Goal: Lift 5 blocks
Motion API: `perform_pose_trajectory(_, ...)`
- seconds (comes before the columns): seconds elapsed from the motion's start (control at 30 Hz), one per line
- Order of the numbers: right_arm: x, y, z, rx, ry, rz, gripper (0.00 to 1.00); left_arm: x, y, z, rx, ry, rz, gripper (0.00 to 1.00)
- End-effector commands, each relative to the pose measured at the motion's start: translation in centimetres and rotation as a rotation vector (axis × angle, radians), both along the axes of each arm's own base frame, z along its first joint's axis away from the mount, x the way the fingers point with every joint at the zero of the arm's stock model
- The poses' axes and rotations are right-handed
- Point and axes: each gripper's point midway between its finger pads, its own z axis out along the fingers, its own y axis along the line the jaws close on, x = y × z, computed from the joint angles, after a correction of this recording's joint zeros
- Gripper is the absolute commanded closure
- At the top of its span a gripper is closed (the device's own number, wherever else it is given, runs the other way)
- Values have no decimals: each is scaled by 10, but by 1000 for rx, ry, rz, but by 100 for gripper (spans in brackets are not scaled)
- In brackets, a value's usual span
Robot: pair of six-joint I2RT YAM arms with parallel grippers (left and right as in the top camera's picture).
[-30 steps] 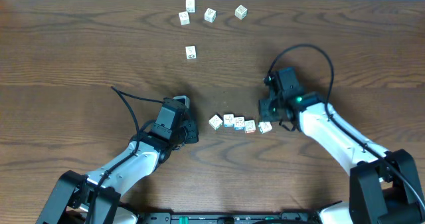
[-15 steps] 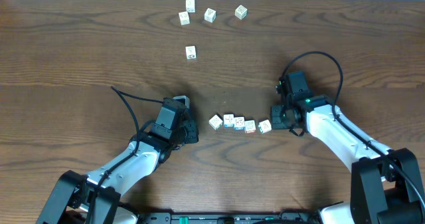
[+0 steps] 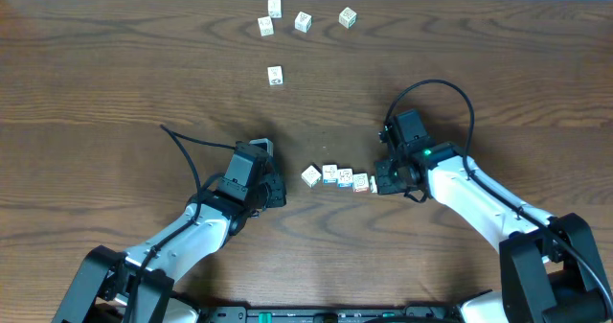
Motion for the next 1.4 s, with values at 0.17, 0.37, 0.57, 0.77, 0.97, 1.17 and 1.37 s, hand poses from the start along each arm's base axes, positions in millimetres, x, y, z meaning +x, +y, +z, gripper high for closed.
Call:
perform_pose_trajectory(0.17,-4,13,-2,46,14,7,99,3,-1,3,8,-12,1,92)
perform_pose_trajectory(0.37,3,23,2,98,-10,19,98,3,-1,3,8,-12,1,92)
perform_pose_trajectory(0.57,5,27,3,105,-26,27,97,3,-1,3,8,-12,1,92)
perform_pose_trajectory(0.77,5,28,3,104,-27,30,96,3,-1,3,8,-12,1,92)
perform_pose_trajectory(0.97,6,28,3,106,-29,30,96,7,-2,5,0,-28,1,92)
perform_pose_trajectory(1.17,9,29,5,119,-36,-2,96,13,-5,11,-15,-60,1,92)
perform_pose_trajectory(1.37,10,16,2,50,-45,-28,96,13,-5,11,-14,-60,1,92)
